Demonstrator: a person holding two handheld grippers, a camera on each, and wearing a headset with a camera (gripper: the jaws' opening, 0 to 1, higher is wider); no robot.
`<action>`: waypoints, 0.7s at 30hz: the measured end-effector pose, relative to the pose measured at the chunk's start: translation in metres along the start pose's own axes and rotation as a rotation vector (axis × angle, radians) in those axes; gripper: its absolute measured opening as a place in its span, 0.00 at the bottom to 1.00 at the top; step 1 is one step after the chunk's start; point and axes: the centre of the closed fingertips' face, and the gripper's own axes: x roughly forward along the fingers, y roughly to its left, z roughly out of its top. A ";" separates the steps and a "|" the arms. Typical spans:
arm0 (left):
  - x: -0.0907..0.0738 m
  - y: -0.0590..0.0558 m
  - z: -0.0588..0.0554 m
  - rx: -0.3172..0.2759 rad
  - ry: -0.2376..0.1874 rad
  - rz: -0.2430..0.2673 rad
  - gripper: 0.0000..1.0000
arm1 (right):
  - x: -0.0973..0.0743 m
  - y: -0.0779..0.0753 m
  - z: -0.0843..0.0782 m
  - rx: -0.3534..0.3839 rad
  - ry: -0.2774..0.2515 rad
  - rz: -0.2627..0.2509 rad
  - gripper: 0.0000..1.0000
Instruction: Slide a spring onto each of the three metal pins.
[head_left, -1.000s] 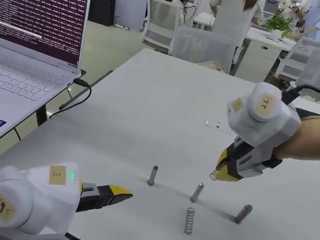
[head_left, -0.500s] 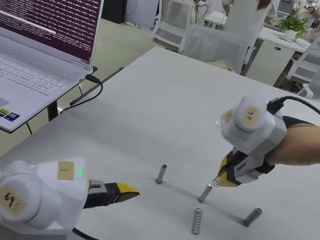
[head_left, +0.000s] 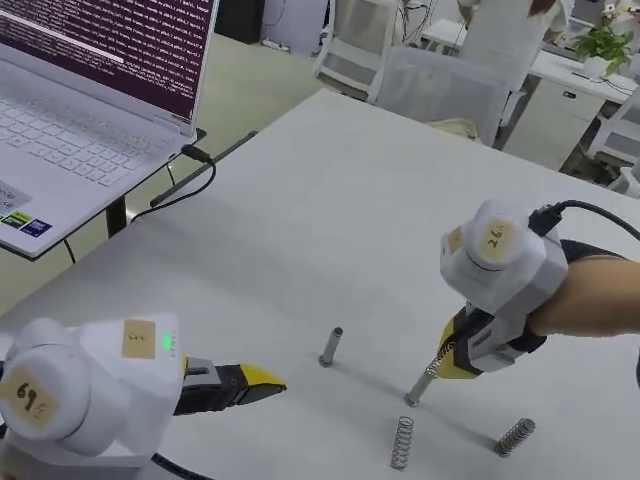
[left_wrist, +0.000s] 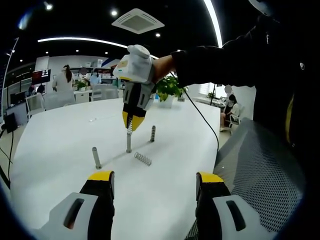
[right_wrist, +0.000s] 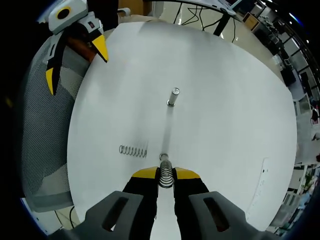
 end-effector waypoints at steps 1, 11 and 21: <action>0.000 0.000 0.000 -0.001 0.000 0.001 0.62 | 0.000 0.000 0.000 0.000 -0.001 0.000 0.09; -0.001 0.002 -0.001 -0.007 -0.001 0.004 0.61 | 0.015 0.003 0.002 0.012 -0.001 0.022 0.09; -0.003 0.002 -0.003 -0.012 0.000 0.007 0.60 | 0.034 0.007 0.002 0.033 -0.002 0.036 0.09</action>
